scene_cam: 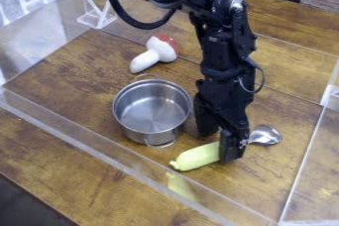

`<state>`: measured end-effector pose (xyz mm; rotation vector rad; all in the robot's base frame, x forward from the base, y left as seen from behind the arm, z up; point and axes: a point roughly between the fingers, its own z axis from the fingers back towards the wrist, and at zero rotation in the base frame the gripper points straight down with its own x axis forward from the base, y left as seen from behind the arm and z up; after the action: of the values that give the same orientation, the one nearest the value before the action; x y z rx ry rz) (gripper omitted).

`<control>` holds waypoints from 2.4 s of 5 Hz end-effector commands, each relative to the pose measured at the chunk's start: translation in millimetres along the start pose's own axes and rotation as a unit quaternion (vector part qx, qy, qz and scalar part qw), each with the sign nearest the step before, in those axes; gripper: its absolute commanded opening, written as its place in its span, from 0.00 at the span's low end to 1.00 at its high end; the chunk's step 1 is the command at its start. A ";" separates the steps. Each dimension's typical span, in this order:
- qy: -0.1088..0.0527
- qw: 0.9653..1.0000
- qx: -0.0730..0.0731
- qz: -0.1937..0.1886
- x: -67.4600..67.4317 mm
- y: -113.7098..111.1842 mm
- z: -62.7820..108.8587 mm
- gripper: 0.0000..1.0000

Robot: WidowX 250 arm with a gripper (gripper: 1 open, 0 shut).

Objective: Move the green spoon to the left

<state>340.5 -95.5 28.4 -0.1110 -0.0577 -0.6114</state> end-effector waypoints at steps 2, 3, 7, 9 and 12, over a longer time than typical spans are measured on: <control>-0.020 1.000 -0.005 0.006 -9.4 13.1 11.7 1.00; -0.022 1.000 -0.010 0.006 -14.4 15.7 13.1 1.00; -0.026 0.997 -0.015 0.065 -10.5 36.5 25.4 1.00; -0.021 0.999 -0.022 0.035 -14.2 42.4 23.1 0.00; -0.023 1.000 -0.001 0.002 6.0 49.8 60.0 0.00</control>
<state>364.3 -44.5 59.5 -0.1472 -0.0243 -0.5835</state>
